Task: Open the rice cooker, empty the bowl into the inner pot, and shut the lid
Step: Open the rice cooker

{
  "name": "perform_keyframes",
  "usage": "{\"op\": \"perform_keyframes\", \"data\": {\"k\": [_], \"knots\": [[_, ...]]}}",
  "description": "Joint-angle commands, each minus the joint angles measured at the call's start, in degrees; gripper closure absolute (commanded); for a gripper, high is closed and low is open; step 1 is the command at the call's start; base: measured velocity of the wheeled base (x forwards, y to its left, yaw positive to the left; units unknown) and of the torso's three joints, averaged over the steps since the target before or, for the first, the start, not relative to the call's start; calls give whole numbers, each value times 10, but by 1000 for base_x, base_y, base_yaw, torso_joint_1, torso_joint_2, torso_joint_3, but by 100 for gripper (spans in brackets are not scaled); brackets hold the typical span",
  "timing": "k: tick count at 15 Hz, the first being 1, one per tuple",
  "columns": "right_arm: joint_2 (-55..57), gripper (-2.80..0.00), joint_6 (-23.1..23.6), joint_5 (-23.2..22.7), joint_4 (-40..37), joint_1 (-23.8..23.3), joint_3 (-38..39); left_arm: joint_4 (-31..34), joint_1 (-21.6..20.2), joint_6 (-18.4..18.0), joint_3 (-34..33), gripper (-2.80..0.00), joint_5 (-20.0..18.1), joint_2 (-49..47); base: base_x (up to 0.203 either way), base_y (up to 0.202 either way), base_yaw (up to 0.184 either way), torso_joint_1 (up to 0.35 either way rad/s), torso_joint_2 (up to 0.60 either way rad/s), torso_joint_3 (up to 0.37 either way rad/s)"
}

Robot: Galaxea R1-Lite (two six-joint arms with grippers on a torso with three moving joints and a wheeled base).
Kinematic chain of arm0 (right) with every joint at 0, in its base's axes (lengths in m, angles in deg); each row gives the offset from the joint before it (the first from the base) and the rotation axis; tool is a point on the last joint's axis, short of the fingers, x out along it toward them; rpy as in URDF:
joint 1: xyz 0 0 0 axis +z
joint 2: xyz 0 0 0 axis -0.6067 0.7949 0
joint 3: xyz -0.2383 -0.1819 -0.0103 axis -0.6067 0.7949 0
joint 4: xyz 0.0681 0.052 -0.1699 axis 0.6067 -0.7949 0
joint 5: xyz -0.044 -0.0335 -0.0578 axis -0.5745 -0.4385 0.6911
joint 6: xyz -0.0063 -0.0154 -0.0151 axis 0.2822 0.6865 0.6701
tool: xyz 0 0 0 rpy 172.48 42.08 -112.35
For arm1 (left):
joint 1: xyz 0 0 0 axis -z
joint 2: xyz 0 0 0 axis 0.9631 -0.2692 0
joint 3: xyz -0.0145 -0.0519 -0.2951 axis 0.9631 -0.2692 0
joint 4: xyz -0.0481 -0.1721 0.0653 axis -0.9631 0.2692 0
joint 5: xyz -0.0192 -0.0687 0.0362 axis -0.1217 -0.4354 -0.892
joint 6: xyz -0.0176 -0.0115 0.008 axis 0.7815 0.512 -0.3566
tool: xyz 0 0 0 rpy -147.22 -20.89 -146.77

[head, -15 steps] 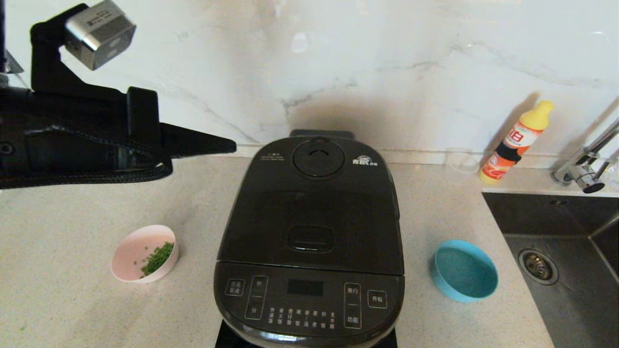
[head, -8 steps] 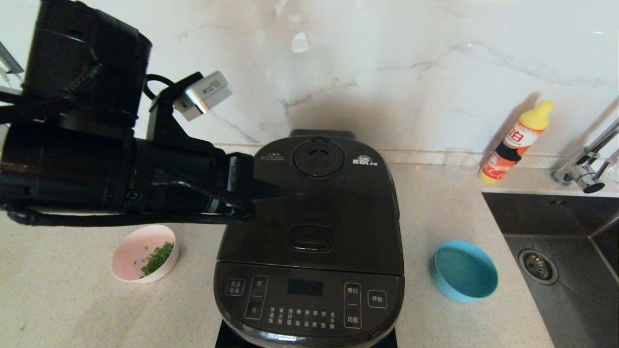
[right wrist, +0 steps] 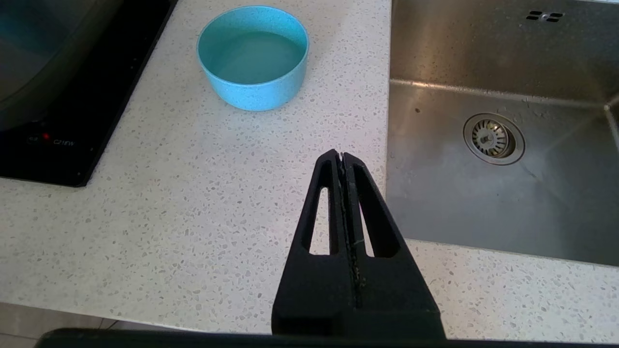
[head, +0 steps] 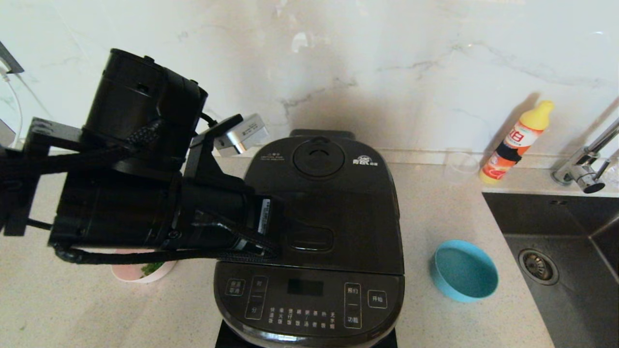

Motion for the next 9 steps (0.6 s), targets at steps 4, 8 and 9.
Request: {"op": "perform_keyframes", "data": {"k": [4, 8, 9], "knots": [[0, 0, 0, 0, 0, 0, 0, -55, 22, 5, -26, 0, 38, -17, 0, 0, 0, 0, 0, 0], [0, 0, -1, 0, 0, 0, 0, -56, 24, 5, -26, 0, 41, -23, 0, 0, 0, 0, 0, 0], [0, 0, 0, 0, 0, 0, 0, -56, 24, 5, -30, 0, 41, -24, 0, 0, 0, 0, 0, 0]]}}
